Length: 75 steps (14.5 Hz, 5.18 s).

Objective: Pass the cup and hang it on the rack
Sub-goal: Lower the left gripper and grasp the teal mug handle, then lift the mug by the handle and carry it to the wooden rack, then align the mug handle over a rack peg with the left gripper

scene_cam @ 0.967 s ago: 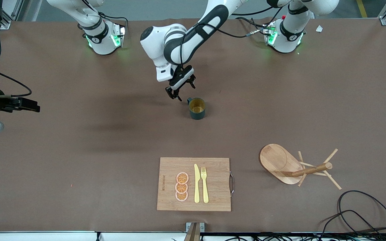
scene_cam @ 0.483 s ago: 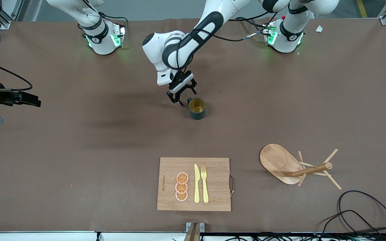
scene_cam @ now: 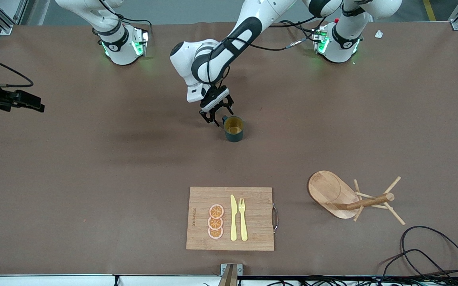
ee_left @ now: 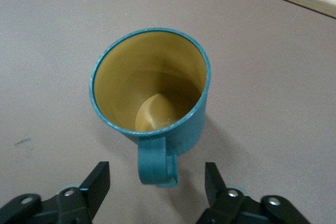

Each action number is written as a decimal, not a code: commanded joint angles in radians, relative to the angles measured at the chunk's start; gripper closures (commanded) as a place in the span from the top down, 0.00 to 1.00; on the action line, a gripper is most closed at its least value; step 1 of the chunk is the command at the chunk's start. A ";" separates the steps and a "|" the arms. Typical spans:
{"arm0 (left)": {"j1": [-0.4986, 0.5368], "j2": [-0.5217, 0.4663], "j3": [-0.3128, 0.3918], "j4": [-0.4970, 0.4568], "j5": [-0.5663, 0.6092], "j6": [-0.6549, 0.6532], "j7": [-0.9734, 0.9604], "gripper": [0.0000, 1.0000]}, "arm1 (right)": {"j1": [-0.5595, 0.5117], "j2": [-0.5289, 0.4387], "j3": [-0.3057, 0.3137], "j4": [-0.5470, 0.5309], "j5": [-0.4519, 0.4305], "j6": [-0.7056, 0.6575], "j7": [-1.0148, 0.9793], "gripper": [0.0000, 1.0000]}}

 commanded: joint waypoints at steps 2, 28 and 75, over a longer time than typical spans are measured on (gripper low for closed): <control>-0.013 0.037 0.008 0.026 0.056 0.013 -0.054 0.74 | 0.000 -0.081 0.003 -0.055 -0.003 -0.010 0.015 1.00; 0.195 -0.287 -0.001 0.024 -0.255 0.002 0.238 0.00 | -0.017 -0.158 -0.007 -0.059 0.002 -0.031 -0.045 1.00; 1.217 -0.267 -0.001 0.083 -1.830 -0.170 1.360 0.00 | -0.025 -0.162 -0.007 -0.059 -0.036 -0.014 -0.135 1.00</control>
